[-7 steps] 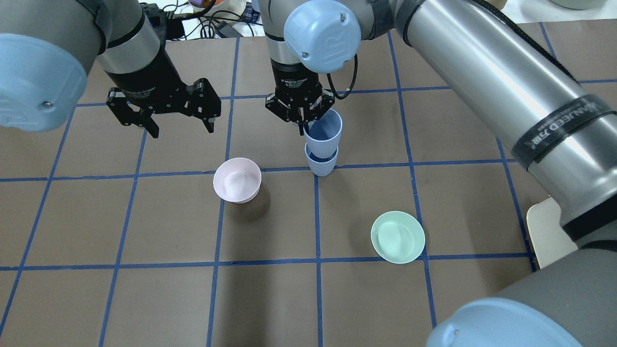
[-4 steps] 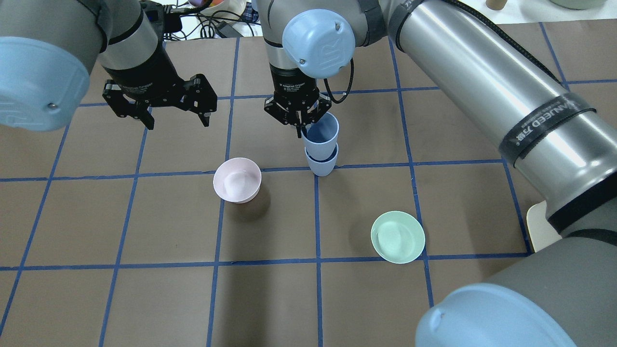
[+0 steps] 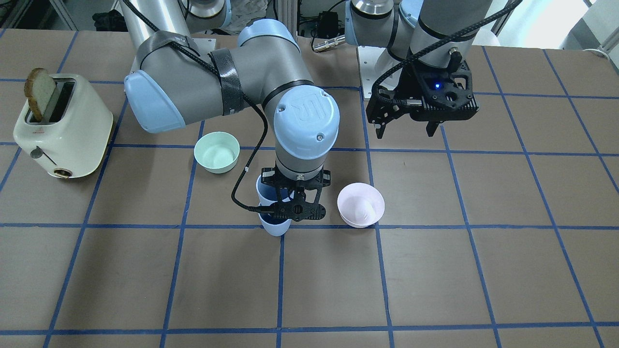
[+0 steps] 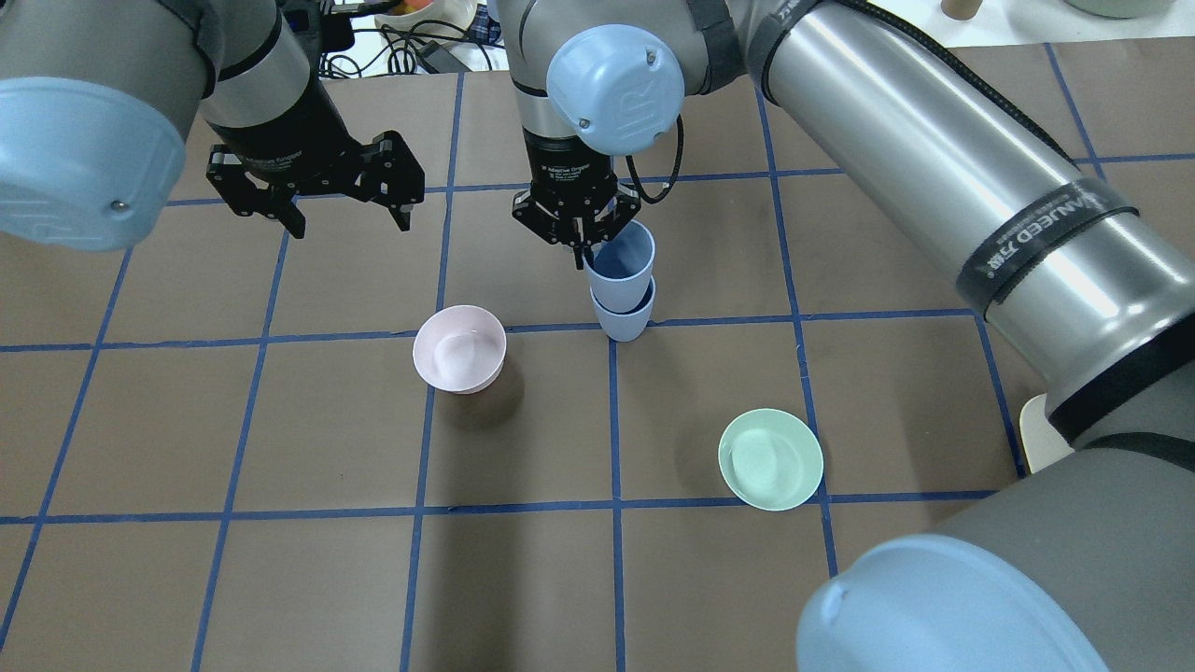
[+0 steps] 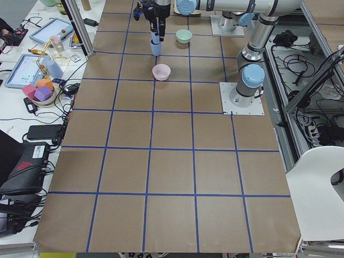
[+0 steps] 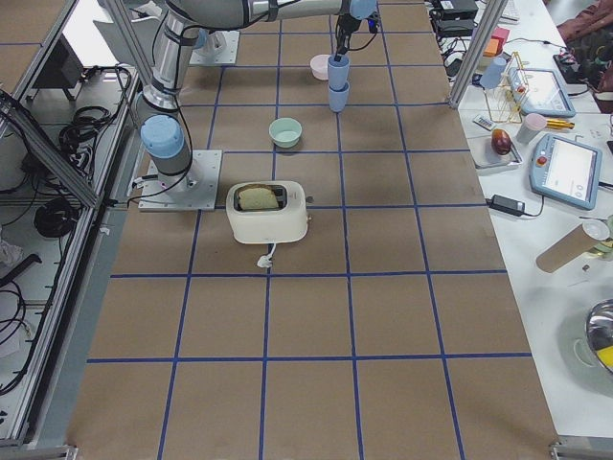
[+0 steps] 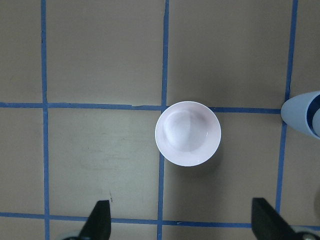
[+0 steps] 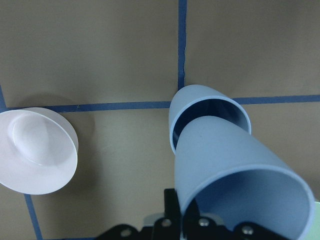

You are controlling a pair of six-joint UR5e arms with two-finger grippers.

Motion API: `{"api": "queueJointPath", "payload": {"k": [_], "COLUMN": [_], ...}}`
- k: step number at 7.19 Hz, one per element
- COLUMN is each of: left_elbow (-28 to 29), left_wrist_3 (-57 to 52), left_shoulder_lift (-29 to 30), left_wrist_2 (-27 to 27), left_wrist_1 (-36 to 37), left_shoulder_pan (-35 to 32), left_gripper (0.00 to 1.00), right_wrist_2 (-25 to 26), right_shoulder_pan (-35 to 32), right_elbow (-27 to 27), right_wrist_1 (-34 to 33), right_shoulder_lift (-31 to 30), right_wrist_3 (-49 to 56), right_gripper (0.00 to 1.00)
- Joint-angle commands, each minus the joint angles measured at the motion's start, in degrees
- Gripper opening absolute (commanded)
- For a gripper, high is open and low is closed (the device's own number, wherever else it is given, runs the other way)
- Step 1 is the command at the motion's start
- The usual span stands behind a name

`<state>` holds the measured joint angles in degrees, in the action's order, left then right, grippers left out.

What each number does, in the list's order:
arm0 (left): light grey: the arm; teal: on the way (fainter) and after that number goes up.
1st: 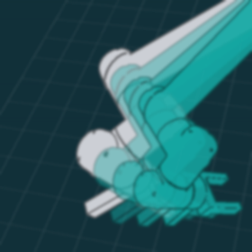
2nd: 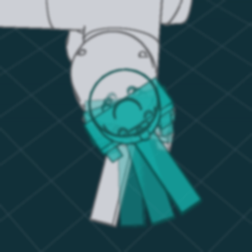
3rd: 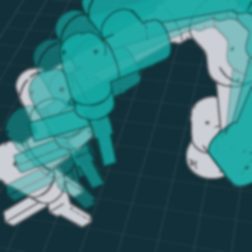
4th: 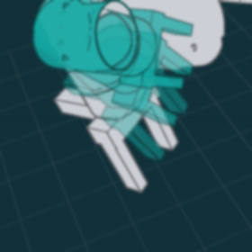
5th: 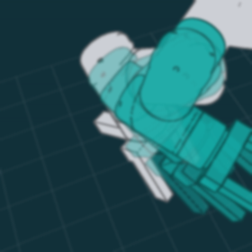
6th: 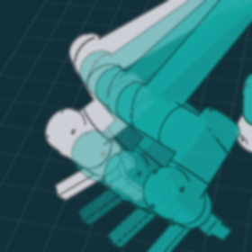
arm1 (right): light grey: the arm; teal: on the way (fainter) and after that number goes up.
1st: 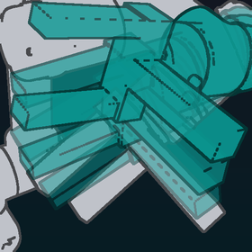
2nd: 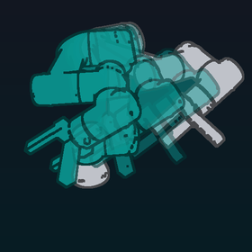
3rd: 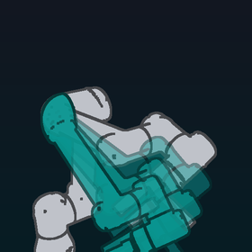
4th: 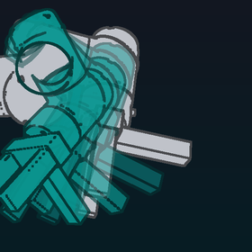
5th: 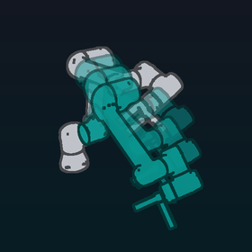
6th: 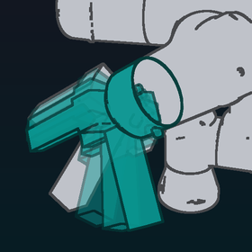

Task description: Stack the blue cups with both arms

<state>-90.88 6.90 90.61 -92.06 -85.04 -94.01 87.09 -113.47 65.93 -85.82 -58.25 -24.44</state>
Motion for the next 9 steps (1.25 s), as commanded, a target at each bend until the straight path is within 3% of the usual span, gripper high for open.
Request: {"api": "queueJointPath", "payload": {"k": [1, 2, 6, 8, 9], "left_elbow": [0.0, 0.0, 0.0, 0.0, 0.0], "left_wrist_3": [0.1, 0.2, 0.2, 0.2, 0.2], "left_shoulder_lift": [-0.1, -0.2, -0.3, -0.3, -0.3], "left_wrist_2": [0.0, -0.1, -0.3, -0.3, -0.3], "left_wrist_1": [-0.1, -0.2, -0.5, -0.5, -0.5], "left_shoulder_pan": [0.0, 0.0, 0.0, 0.0, 0.0], "left_gripper": [1.0, 1.0, 1.0, 1.0, 1.0], "right_wrist_2": [0.1, 0.6, 0.8, -0.5, -0.8], "right_shoulder_pan": [0.0, 0.0, 1.3, 7.3, 11.1], "right_elbow": [0.2, 0.2, -0.7, -0.4, -0.5], "right_wrist_1": [-0.1, -0.4, -0.6, 0.7, 4.7], "right_shoulder_lift": [0.2, 0.2, -0.8, -5.8, -6.8], "right_wrist_3": [-0.1, 0.1, 0.2, 2.9, 10.0], "right_gripper": [0.07, 0.96, 1.0, 1.0, 1.0]}}
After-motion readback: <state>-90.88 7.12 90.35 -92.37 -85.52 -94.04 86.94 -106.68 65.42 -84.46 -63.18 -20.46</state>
